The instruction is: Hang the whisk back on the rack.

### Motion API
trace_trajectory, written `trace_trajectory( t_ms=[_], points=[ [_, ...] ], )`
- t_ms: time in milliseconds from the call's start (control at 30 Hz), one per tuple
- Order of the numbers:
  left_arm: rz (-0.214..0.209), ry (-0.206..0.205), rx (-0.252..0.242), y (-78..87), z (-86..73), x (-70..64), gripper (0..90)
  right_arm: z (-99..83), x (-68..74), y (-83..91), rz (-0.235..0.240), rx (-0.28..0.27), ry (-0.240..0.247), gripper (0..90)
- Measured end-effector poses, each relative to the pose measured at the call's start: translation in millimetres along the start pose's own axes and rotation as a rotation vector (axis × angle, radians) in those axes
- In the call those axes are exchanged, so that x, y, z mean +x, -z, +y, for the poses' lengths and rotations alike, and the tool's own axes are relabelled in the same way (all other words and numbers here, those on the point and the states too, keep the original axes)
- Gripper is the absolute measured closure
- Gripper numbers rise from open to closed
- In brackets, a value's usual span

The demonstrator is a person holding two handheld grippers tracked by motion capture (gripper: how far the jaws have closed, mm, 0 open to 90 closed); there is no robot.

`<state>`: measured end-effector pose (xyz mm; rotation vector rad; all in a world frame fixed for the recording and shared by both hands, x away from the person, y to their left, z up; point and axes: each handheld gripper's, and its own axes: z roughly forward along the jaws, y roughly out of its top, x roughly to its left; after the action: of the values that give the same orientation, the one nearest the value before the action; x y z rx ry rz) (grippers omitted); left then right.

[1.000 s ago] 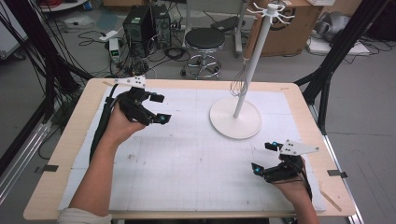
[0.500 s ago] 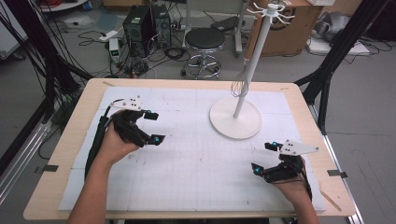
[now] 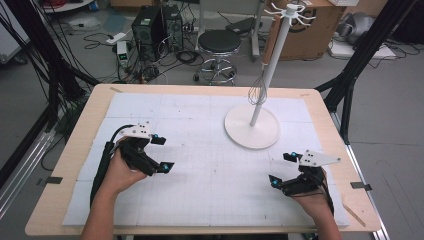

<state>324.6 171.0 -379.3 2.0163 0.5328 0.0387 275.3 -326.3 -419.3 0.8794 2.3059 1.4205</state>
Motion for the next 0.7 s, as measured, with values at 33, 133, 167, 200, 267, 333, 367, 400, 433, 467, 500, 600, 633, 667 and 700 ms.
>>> trace_trajectory(
  t_ms=[33,133,167,200,267,333,367,400,433,467,500,600,633,667,700],
  points=[
    [0.001,0.003,0.000,-0.2,-0.3,-0.7,1.6,-0.2,-0.2,-0.1,0.001,-0.001,0.001,0.4],
    [-0.002,0.001,0.001,0.1,-2.1,-1.3,1.6,-1.4,-0.3,0.3,-0.001,0.001,0.001,0.4],
    [-0.006,0.008,-0.004,-0.1,-3.0,-1.4,1.6,-1.8,-0.4,0.5,-0.001,0.000,0.001,0.4],
    [-0.003,0.007,-0.001,0.0,-3.7,-0.8,1.6,-2.2,-0.3,0.9,0.001,0.001,-0.003,0.4],
    [0.000,0.013,0.003,-0.6,-5.3,-0.1,1.6,-2.9,-0.5,1.3,-0.001,0.003,-0.005,0.4],
    [0.004,0.016,0.007,-1.4,-6.7,0.6,1.6,-3.1,-0.9,1.5,-0.002,0.001,-0.004,0.4],
    [0.000,0.014,0.010,-1.7,-7.2,0.9,1.6,-3.0,-1.0,1.5,-0.002,0.001,-0.004,0.4],
    [0.000,0.017,0.009,-2.0,-7.7,0.8,1.6,-3.0,-1.1,1.6,-0.002,0.001,-0.005,0.4],
    [-0.001,0.020,0.006,-2.2,-8.2,0.7,1.6,-3.0,-1.1,1.7,-0.003,0.001,-0.005,0.4],
    [-0.001,0.021,0.007,-2.1,-8.5,0.8,1.6,-3.1,-1.1,1.5,-0.003,0.001,-0.005,0.4],
    [-0.003,0.021,0.004,-2.2,-8.8,0.8,1.6,-3.1,-1.2,1.5,-0.004,0.002,-0.005,0.4],
    [-0.004,0.025,0.009,-2.5,-10.4,0.6,1.6,-2.9,-1.5,0.8,-0.003,0.002,-0.005,0.4],
    [-0.003,0.026,0.009,-2.8,-10.9,0.6,1.6,-3.0,-1.3,0.6,-0.004,0.003,-0.003,0.4],
    [-0.002,0.026,0.012,-3.0,-11.3,0.7,1.6,-2.9,-0.9,0.3,-0.003,0.005,-0.005,0.4],
    [-0.004,0.030,0.011,-3.2,-11.7,0.7,1.6,-2.9,-0.8,0.1,-0.003,0.006,-0.003,0.4]
  ],
)
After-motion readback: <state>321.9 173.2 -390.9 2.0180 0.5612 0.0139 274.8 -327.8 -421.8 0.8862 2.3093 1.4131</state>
